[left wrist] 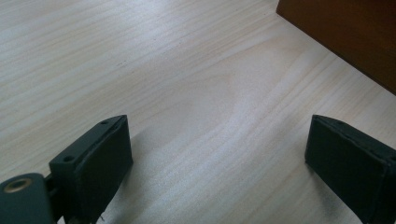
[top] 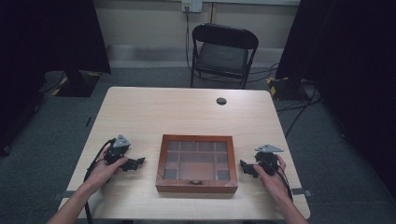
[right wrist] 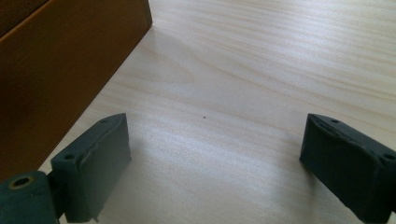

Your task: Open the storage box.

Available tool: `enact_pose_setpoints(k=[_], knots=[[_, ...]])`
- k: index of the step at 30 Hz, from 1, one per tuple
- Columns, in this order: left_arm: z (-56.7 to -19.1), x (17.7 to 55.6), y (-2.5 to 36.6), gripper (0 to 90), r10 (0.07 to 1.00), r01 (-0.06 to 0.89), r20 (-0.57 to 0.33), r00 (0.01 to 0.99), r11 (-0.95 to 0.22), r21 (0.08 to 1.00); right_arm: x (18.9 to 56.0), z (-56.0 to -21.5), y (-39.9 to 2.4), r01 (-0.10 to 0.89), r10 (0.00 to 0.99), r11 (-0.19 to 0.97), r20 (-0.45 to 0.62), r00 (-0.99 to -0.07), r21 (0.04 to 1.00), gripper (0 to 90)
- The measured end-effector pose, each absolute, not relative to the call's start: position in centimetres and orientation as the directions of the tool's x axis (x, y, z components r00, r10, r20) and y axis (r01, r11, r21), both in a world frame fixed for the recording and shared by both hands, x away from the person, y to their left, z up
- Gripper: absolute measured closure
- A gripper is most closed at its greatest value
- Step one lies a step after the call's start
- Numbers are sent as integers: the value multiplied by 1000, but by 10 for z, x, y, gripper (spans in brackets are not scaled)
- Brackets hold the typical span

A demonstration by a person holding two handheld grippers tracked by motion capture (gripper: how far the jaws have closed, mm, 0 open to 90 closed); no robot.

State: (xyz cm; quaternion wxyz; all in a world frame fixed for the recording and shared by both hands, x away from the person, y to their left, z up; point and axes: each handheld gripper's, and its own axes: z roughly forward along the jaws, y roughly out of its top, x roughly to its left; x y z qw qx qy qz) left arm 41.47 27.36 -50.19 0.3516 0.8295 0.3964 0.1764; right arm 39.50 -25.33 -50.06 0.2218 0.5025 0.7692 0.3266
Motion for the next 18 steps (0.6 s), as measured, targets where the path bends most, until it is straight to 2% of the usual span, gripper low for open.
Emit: enact_pose_setpoints(k=[12,13,18], knots=[[-502,415,274,66,782,534,15,623,-439,723,396,-499,-254,635,916,288,-12,-402,716,80],[-502,415,274,66,782,533,16,623,-439,723,396,-496,-254,648,918,285,-6,-396,706,159],[-502,415,274,66,782,534,14,623,-438,723,397,-485,-257,648,923,240,37,-384,723,174]])
